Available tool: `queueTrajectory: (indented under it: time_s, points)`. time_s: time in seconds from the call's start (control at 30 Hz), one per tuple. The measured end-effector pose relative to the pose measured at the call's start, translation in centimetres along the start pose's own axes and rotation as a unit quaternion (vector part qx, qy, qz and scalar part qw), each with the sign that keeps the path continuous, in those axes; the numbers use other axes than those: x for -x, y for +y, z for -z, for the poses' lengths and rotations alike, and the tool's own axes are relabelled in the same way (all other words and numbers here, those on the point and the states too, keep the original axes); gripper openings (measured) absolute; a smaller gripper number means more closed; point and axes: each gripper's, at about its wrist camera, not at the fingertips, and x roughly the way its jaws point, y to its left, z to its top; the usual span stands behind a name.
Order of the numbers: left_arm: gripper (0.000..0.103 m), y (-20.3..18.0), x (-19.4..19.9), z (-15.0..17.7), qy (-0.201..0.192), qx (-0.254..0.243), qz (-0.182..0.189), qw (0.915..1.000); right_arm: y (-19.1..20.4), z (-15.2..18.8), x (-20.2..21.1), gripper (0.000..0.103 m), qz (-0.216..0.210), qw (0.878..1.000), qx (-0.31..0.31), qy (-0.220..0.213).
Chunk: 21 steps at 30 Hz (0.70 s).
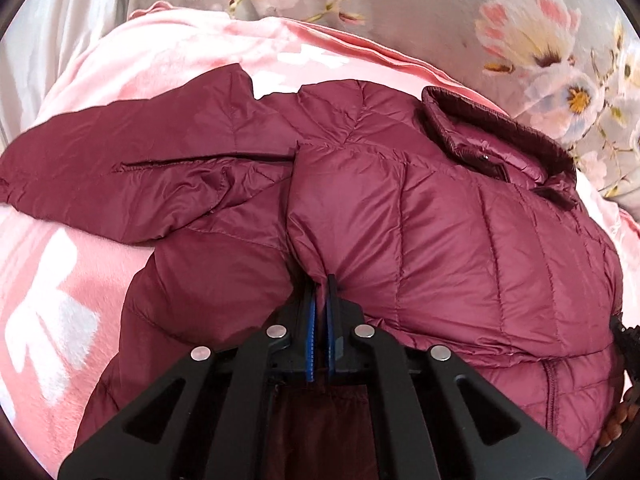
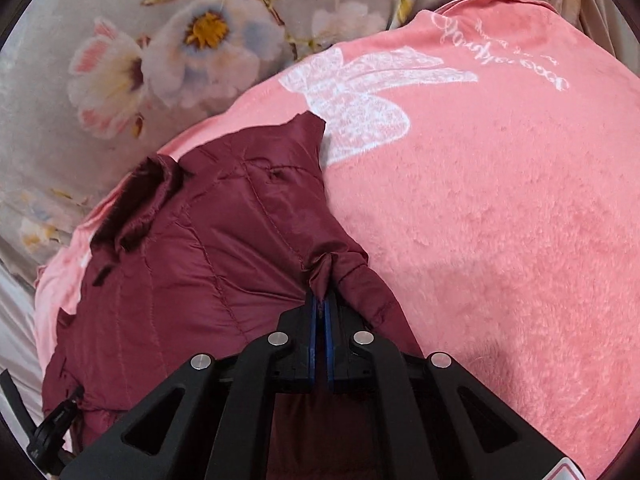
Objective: Fold large clothes
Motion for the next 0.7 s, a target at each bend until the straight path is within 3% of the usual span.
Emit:
queueTrajectory:
  time_s: [0.17,0.27,0.33,0.4,0.53,0.7]
  points:
    - [0.005,-0.3,0.0,0.1,-0.004,-0.006,-0.009,0.9999,0.3,0.2,0.7,0.003,0.024,1.0,0.008,-0.008]
    - [0.012,0.7,1.7,0.3,-0.018,0.007,-0.015,0.9997,0.7,1.2,4.9,0.015,0.052,0.996,0.018,-0.07]
    - [0.024,1.8,4.2,0.6,-0.046,0.021,-0.025,0.9984,1.6,2.1,7.7,0.015,0.045,0.992,0.036,-0.108]
    - [0.025,2.2,6.7,0.4,-0.076,0.03,-0.027,0.9963,3.1,2.7,9.0,0.015,0.022,0.991,0.059,-0.119]
    - [0.025,-0.5,9.0,-0.9,-0.095,0.005,0.004,0.9955,8.1,4.0,7.8,0.01,-0.023,0.988,0.124,-0.085]
    - [0.025,-5.2,5.4,-0.4,-0.056,-0.047,0.006,0.9973,13.3,6.6,3.7,0.007,-0.024,0.979,0.199,-0.037]
